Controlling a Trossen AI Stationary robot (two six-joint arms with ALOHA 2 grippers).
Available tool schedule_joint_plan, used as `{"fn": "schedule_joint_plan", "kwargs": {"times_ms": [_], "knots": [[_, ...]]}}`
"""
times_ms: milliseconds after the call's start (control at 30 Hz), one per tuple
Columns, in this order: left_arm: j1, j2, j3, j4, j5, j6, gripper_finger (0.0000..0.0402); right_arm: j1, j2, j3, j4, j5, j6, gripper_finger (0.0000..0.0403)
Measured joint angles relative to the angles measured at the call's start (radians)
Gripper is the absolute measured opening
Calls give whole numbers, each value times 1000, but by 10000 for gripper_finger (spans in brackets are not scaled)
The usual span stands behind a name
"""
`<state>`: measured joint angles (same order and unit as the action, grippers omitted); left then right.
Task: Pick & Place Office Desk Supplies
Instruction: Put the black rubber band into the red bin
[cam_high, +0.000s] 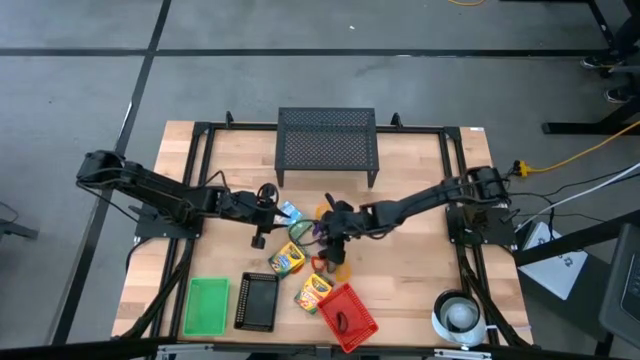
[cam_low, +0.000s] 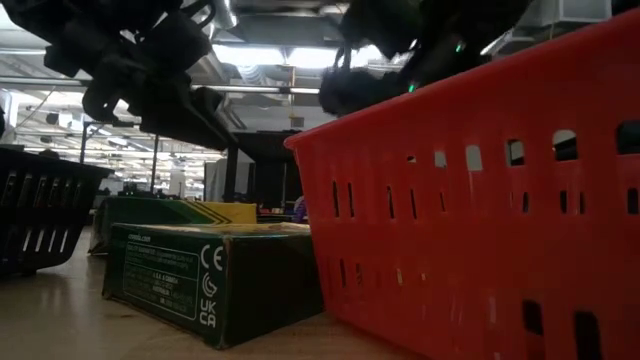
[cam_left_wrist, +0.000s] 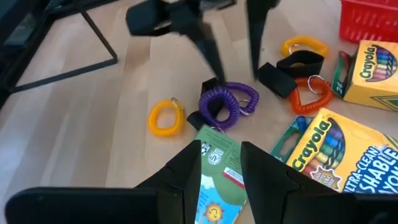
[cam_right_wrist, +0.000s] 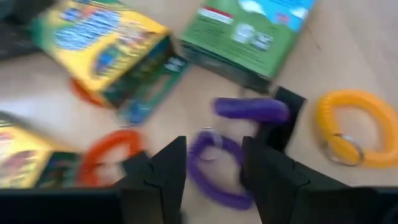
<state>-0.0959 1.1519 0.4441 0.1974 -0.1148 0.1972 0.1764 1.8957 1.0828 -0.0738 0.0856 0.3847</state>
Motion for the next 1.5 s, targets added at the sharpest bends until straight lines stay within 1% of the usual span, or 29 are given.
{"fn": "schedule_joint_plan", "kwargs": {"times_ms": [200, 433, 767, 1033, 1500], "knots": [[0, 0, -1, -18, 2, -3, 111, -33, 65, 0, 7, -32, -1, 157], [0, 0, -1, -18, 2, -3, 111, -46, 53, 0, 9, -83, -7, 157], [0, 0, -1, -19, 4, -4, 111, -45, -17, -1, -23, -71, -8, 157], [0, 0, -1, -23, 4, -4, 111, -44, -16, -1, -86, -70, -6, 157], [0, 0, -1, -23, 5, -12, 111, -44, -12, -1, -83, -48, 0, 157]]}}
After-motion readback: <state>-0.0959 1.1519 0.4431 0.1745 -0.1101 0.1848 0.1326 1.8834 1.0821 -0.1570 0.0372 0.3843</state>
